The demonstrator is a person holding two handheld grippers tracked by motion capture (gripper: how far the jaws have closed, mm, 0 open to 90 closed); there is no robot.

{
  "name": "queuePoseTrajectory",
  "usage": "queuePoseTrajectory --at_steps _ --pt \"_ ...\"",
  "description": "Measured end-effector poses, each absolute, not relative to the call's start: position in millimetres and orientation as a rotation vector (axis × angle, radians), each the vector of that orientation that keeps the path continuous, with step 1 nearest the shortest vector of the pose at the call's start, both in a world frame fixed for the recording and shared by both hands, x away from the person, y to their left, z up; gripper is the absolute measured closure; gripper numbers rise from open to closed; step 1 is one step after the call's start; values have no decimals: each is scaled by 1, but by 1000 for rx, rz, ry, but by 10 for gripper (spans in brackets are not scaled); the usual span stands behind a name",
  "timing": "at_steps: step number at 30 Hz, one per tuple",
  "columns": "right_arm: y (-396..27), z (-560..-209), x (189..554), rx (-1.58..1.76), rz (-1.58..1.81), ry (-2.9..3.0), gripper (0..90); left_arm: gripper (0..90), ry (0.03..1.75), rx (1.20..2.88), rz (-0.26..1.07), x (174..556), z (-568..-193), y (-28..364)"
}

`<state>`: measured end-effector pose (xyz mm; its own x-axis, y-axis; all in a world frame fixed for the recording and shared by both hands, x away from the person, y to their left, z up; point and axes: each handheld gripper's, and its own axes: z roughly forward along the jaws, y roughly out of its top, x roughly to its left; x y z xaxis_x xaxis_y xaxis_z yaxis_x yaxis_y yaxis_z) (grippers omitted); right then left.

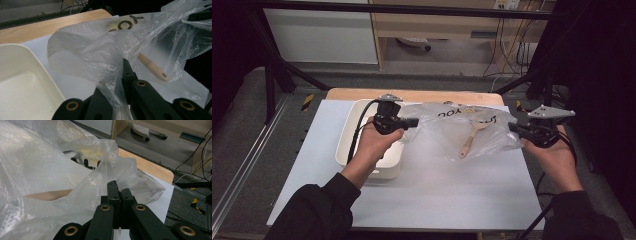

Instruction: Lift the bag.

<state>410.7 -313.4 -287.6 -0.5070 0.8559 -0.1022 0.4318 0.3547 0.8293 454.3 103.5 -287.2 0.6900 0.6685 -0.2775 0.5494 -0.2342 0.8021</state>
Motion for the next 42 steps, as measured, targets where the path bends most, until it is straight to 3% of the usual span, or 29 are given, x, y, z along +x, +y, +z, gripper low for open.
queuePoseTrajectory --at_steps 23,42 --pt "-295 -265 454 1134 1090 2098 900 900 971 1897 250 485 -256 114" --pt "-296 -246 473 1166 1132 2042 900 900 1034 1812 278 501 -236 144"
